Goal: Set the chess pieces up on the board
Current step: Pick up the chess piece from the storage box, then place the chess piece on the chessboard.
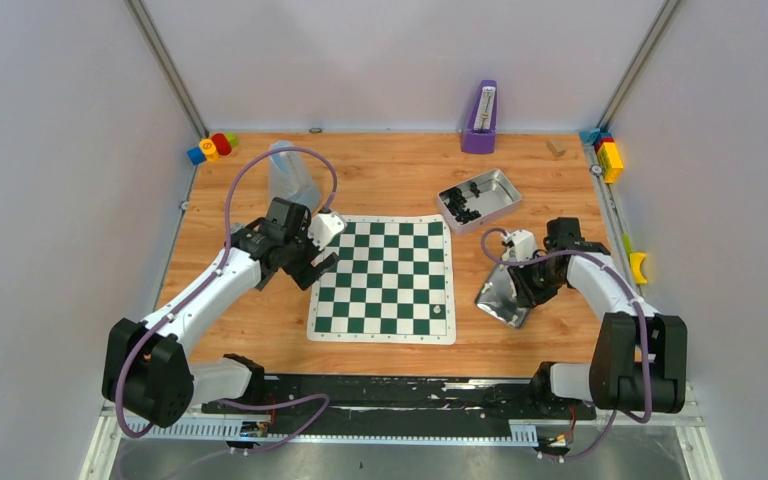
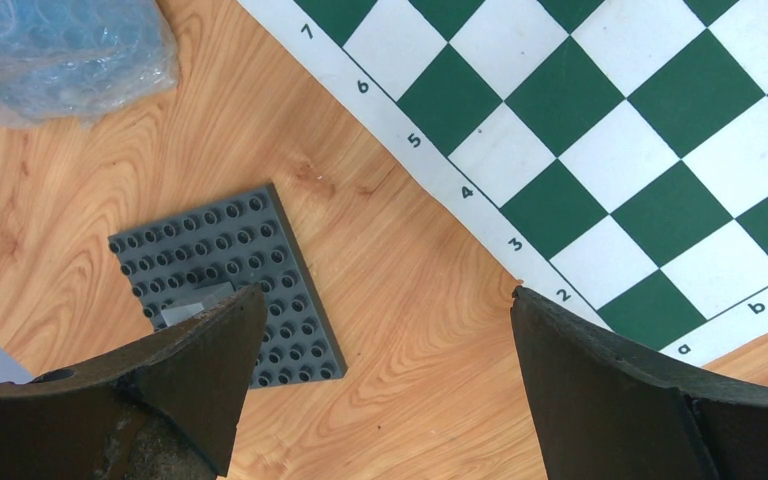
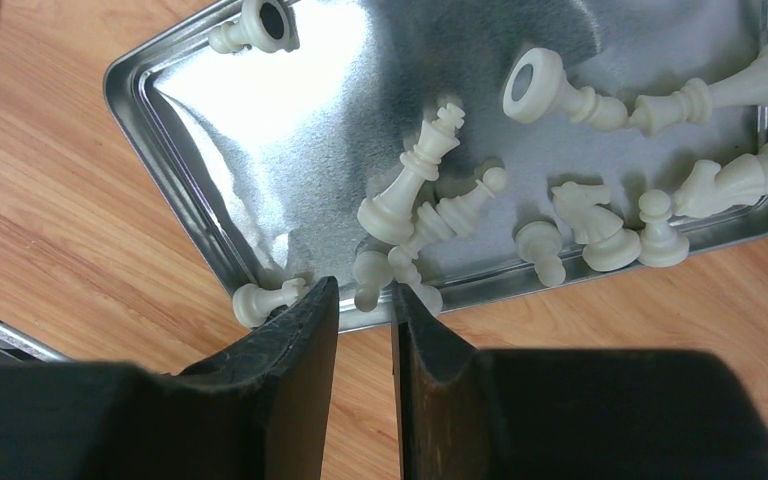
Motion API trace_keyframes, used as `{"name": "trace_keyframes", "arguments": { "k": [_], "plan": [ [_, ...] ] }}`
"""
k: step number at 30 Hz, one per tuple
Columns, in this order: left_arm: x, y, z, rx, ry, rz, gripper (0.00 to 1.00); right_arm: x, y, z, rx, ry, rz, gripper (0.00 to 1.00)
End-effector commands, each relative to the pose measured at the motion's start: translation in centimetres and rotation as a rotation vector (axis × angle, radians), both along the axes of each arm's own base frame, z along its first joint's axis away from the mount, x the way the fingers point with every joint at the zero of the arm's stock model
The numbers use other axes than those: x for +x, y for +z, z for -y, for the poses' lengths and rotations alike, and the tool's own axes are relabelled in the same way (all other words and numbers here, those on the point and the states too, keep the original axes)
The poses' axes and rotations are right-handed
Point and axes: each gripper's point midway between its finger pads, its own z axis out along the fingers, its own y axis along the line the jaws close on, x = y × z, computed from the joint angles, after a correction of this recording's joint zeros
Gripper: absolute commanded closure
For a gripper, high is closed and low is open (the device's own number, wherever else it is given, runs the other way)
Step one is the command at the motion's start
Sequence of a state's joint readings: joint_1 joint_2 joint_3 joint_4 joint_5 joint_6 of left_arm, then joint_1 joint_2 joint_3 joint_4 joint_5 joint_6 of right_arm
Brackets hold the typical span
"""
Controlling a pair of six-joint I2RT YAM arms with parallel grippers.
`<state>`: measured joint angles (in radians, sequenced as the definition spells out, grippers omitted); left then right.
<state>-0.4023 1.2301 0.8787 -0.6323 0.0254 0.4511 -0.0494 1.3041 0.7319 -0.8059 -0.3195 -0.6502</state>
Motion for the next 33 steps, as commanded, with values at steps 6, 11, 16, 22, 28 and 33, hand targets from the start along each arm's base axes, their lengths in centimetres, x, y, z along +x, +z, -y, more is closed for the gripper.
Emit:
{"name": "trace_keyframes", "arguments": {
  "k": [6, 11, 16, 22, 28, 33],
  "plan": [
    [0.5, 1.5, 0.3, -0.035, 0.007, 0.041, 0.00, 0.1, -0.9, 0.5, -0.023, 0.009, 0.006, 0.77],
    [0.5, 1.6, 0.3, -0.036, 0.006, 0.042, 0.00, 0.3, -0.4, 0.3, -0.009, 0.007, 0.019, 0.86],
    [0.5, 1.6, 0.3, -0.036, 0.005, 0.042, 0.00, 1.0, 1.1, -0.3, 0.021, 0.004, 0.044, 0.95],
    [0.5, 1.6, 0.2, -0.033, 0.008, 0.045, 0.00, 1.5, 4.5, -1.9, 0.091, 0.021, 0.076, 1.00],
    [0.7, 1.9, 0.0, -0.032, 0.026, 0.060, 0.00, 1.9, 7.3, -6.7, 0.146, 0.142, 0.093, 1.00],
    [1.0, 2.2, -0.4, -0.031, 0.056, 0.071, 0.00, 1.7, 7.9, -12.9, 0.158, 0.303, 0.065, 1.00]
  ]
}}
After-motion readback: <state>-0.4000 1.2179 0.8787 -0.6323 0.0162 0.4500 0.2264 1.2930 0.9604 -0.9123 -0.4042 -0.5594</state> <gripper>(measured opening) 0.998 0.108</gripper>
